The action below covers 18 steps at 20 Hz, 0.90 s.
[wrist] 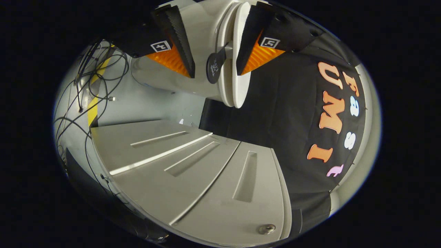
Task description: Open the toilet lid.
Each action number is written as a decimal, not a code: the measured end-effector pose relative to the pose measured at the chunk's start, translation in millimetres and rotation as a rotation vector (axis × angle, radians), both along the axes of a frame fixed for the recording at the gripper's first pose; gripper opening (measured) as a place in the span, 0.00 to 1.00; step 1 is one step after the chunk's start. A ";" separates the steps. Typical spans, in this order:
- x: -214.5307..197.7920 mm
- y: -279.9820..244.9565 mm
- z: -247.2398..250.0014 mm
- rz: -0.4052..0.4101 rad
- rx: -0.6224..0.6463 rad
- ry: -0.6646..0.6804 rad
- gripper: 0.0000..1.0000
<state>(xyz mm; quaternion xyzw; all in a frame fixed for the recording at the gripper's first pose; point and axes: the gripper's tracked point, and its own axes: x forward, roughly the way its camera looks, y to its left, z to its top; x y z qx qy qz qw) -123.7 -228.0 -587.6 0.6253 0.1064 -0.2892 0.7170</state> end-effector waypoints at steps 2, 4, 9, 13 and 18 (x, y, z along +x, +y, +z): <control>1.4 0.4 0.0 -0.021 0.016 -0.021 0.62; 5.8 -1.5 0.0 -0.040 0.022 -0.037 0.31; 8.6 -5.3 7.2 -0.078 0.064 -0.041 0.08; 11.1 -4.4 13.9 -0.086 0.057 0.005 0.08; 17.2 -4.5 36.4 -0.117 0.048 -0.057 0.08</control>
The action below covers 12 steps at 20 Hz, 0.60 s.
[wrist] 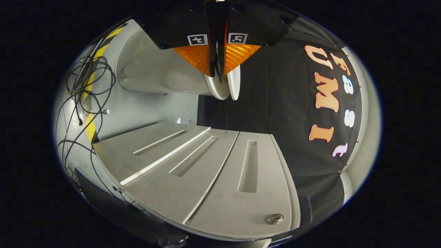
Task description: Open the toilet lid.
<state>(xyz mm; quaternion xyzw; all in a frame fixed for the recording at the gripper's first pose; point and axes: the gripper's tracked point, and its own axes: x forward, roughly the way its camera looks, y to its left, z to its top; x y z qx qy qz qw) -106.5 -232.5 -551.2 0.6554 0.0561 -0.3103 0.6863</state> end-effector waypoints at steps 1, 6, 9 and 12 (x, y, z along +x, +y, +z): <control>2.2 -0.1 8.3 0.006 -0.016 0.001 0.08; 11.6 4.7 46.1 -0.004 -0.077 -0.031 0.08; 19.9 8.2 68.9 0.019 -0.130 -0.027 0.08; 27.1 13.6 94.2 0.024 -0.177 -0.056 0.08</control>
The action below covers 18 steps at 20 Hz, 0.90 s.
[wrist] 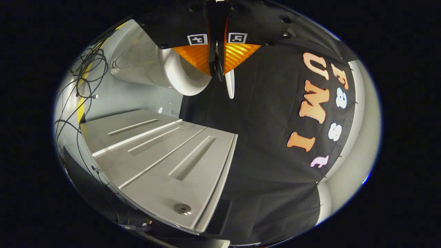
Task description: Open the toilet lid.
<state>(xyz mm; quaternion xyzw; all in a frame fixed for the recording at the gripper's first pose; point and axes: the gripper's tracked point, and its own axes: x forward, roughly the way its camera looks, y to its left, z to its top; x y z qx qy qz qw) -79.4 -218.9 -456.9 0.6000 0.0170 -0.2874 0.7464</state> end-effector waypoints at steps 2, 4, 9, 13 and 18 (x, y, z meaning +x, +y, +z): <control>4.5 4.7 12.0 -0.009 -0.001 -0.022 0.08; 7.1 8.6 20.3 0.001 -0.021 -0.016 0.08; 24.7 26.5 64.5 0.061 -0.118 -0.003 0.08; 40.7 46.5 101.3 0.110 -0.209 0.011 0.08; 64.9 56.7 136.6 0.097 -0.314 0.029 0.08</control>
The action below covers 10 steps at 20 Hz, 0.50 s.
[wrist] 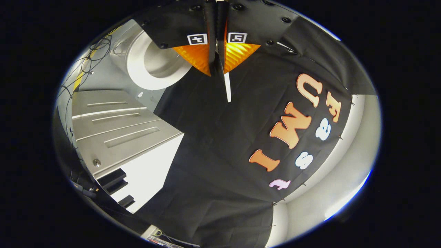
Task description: Open the toilet lid.
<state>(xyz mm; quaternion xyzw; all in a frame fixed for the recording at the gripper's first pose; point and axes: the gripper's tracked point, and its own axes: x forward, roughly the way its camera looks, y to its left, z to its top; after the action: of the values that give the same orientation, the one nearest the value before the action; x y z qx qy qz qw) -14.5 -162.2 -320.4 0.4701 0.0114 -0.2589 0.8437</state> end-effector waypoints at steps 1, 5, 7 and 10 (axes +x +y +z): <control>1.5 5.3 5.4 0.006 -0.003 -0.002 0.08; 11.6 22.2 26.5 0.036 -0.042 -0.015 0.08; 15.3 27.7 31.4 0.043 -0.064 0.005 0.08; 23.2 35.5 43.1 0.049 -0.110 0.029 0.08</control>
<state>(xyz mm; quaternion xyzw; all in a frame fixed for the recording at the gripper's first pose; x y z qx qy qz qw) 8.7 -126.6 -277.2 0.4187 0.0210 -0.2451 0.8742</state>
